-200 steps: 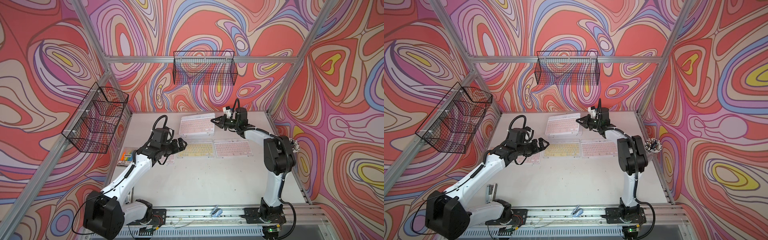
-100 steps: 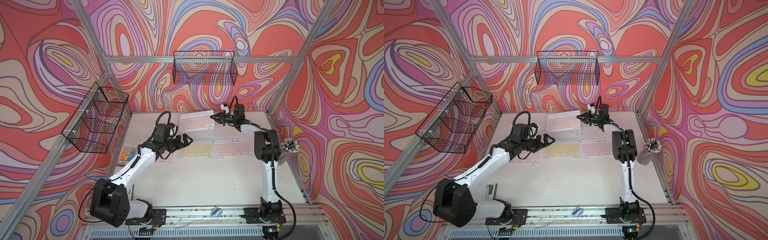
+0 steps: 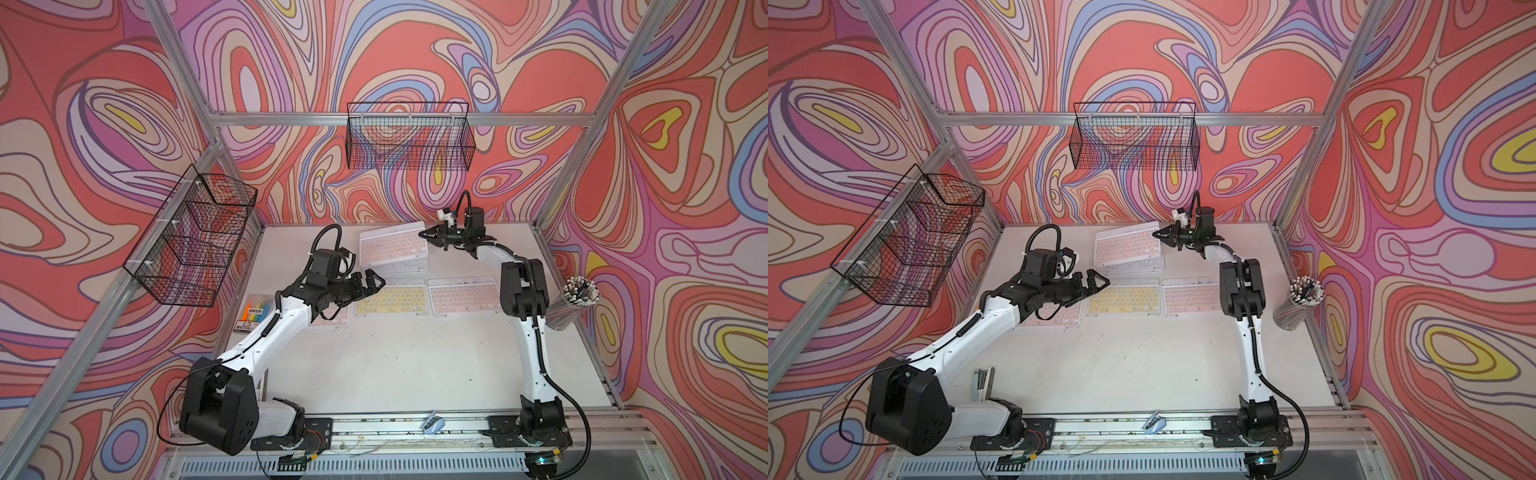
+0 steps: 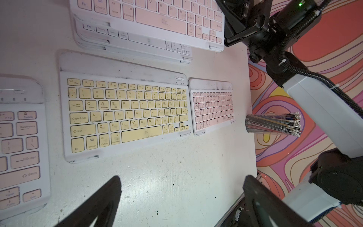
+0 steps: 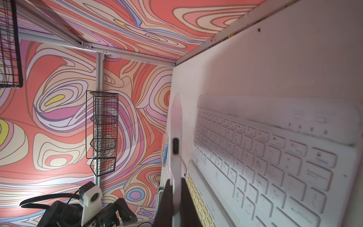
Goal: Stack the numeric keypads
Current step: Place the numeric keypad at the numeric keypad.
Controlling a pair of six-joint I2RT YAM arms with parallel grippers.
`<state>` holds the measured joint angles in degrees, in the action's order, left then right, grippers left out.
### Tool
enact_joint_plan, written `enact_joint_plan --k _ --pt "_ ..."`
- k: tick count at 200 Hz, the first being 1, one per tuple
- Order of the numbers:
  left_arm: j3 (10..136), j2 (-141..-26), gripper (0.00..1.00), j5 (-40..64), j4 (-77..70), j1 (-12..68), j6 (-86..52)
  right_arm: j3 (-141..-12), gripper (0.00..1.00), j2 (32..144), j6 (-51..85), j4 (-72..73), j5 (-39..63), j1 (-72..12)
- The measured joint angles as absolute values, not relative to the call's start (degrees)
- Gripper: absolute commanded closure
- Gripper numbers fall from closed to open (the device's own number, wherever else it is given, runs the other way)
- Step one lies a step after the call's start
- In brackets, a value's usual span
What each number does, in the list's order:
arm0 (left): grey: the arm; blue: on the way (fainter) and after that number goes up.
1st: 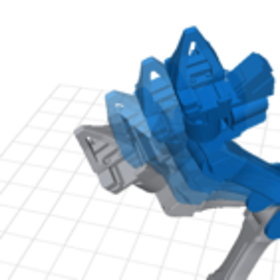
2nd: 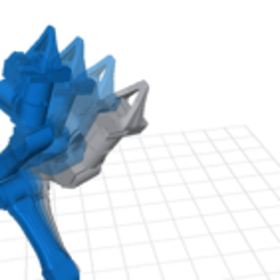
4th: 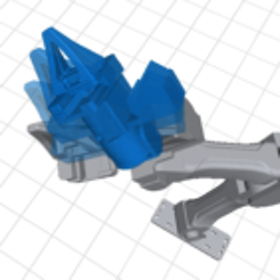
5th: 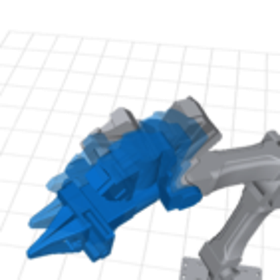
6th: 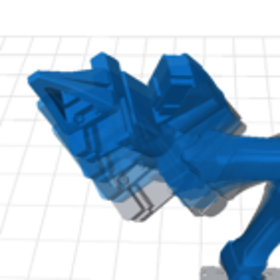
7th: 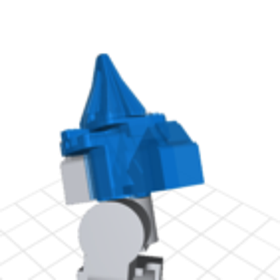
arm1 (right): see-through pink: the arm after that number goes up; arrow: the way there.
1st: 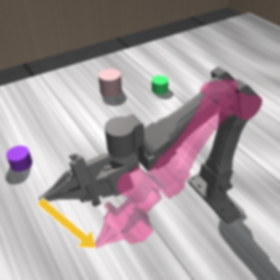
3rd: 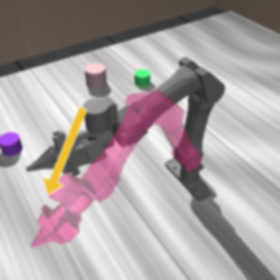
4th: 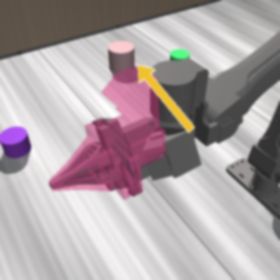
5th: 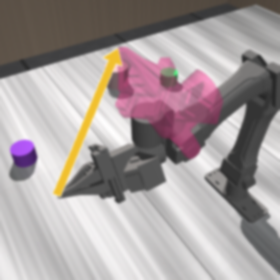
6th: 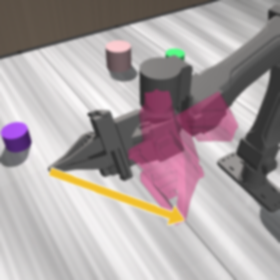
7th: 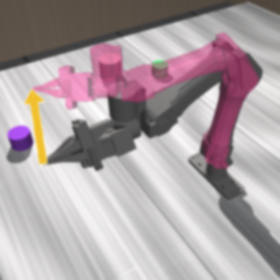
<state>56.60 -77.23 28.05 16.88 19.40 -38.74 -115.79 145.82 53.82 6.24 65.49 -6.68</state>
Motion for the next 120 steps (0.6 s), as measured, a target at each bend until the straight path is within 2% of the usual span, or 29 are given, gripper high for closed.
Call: enact_joint_plan --k 120 --pt "56.58 -77.49 0.0 27.57 16.91 19.4 -38.54 -120.6 1.0 153.29 54.04 4.01 67.88 -5.17"
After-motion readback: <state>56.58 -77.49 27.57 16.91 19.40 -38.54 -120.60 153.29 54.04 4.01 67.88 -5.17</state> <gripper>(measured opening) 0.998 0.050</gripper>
